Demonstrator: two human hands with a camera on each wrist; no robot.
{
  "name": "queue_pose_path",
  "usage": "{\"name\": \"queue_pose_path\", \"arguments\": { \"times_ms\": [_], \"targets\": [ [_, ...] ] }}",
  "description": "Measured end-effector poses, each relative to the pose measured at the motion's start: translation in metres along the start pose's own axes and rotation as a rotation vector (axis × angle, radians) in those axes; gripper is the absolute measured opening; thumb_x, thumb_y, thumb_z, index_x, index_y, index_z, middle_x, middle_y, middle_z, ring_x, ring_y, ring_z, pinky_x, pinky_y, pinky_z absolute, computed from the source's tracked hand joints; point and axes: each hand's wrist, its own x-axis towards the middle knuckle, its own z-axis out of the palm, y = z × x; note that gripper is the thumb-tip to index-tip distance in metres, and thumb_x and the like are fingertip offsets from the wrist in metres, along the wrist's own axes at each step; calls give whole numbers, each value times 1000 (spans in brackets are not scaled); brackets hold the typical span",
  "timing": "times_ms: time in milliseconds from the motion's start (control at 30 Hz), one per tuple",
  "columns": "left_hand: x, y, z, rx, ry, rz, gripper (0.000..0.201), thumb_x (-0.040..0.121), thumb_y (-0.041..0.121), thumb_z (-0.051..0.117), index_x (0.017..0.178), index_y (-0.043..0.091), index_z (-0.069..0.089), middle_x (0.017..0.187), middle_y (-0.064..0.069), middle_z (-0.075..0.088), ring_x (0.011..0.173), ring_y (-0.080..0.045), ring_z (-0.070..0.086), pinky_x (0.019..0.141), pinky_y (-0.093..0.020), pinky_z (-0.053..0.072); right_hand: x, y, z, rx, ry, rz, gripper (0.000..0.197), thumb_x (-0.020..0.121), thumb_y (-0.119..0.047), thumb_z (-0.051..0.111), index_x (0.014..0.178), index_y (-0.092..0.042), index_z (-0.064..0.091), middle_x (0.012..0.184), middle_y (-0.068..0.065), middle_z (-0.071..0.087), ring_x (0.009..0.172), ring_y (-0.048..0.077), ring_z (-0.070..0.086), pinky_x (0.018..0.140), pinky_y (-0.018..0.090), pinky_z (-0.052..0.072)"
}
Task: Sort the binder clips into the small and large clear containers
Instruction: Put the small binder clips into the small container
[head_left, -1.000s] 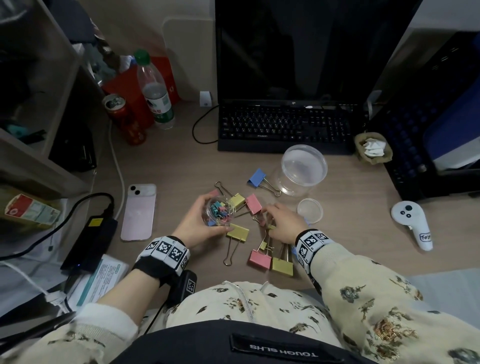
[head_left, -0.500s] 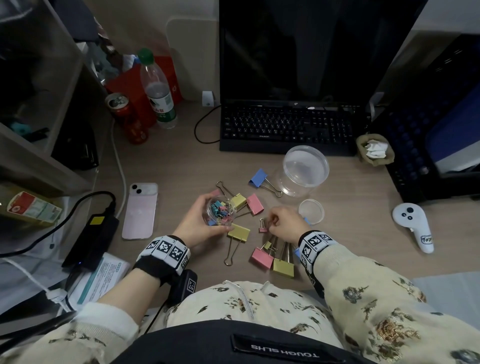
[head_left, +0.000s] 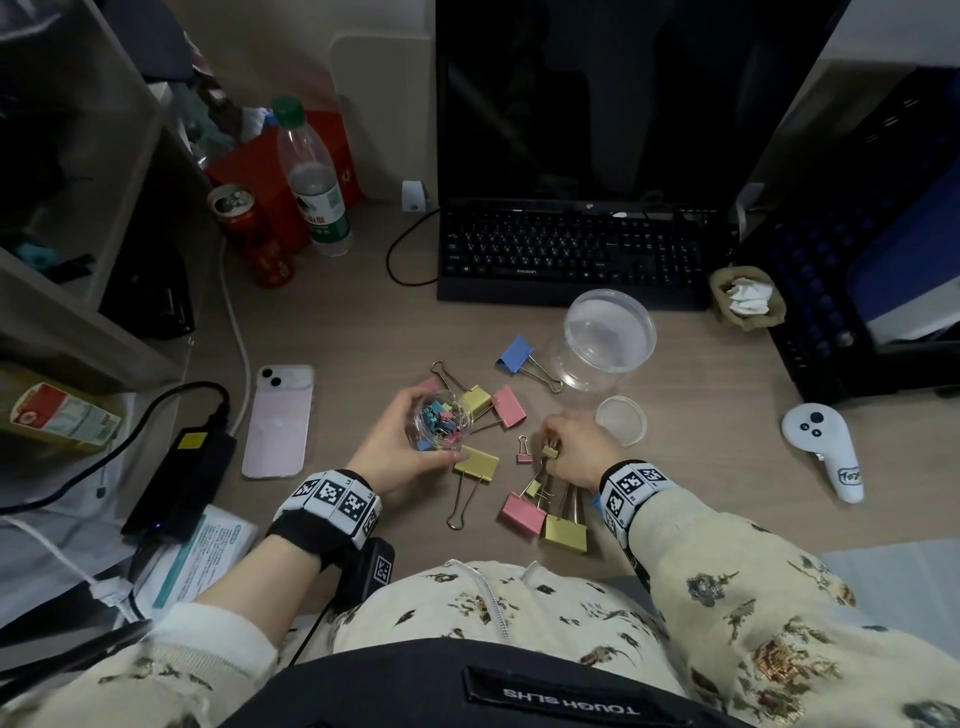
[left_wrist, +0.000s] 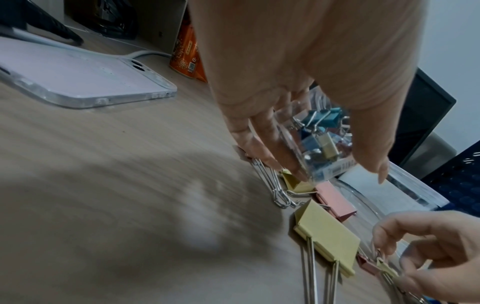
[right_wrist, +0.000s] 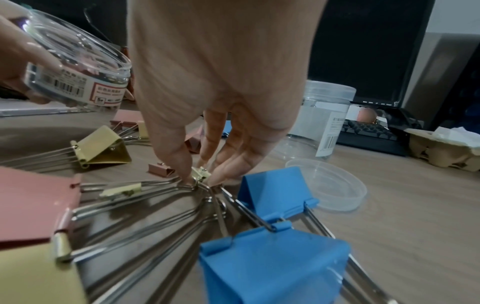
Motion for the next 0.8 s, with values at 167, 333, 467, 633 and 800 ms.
{"name": "queue_pose_path", "arguments": {
  "times_ms": [167, 333, 467, 633, 800],
  "targets": [
    [0, -1, -1, 8, 3, -9, 86, 56, 25, 91, 127, 26, 41, 130, 4, 52, 112, -10, 58, 99, -33, 50, -1, -2, -1, -5, 10, -9, 28, 77, -20, 67, 102, -13, 58, 105, 4, 53, 94, 22, 54, 75, 31, 46],
    [0, -1, -1, 0, 3, -12, 86, 56, 26, 91, 125, 29, 40, 129, 4, 52, 113, -10, 58, 98, -33, 51, 1, -4, -2, 27, 39, 9, 16, 79, -14, 65, 94, -11, 61, 100, 5, 54, 84, 18, 50, 68, 27, 39],
    [0, 0, -1, -5, 3, -7, 86, 56, 25, 91, 126, 29, 40, 132, 4, 51, 113, -11, 58, 97, -32, 51, 1, -5, -3, 81, 62, 5, 14, 79, -10, 62, 93, -9, 65, 98, 5, 58, 84, 18, 52, 69, 27, 42],
    [-1, 1, -1, -4, 0, -16, 87, 57, 25, 90, 128, 27, 40, 128, 7, 51, 114, -11, 57, 99, -33, 50, 2, -5, -4, 113, 31, 0, 13, 79, -6, 61, 89, -13, 66, 88, 0, 56, 81, 17, 54, 68, 25, 43],
    [-2, 4, -2, -13, -1, -13, 86, 59, 21, 90, 129, 25, 40, 130, 7, 50, 114, -11, 57, 100, -31, 49, 0, -5, -7, 192, -11, -32, 17, 76, -4, 65, 87, -17, 65, 74, -7, 55, 73, 13, 55, 66, 24, 47]
  ]
}}
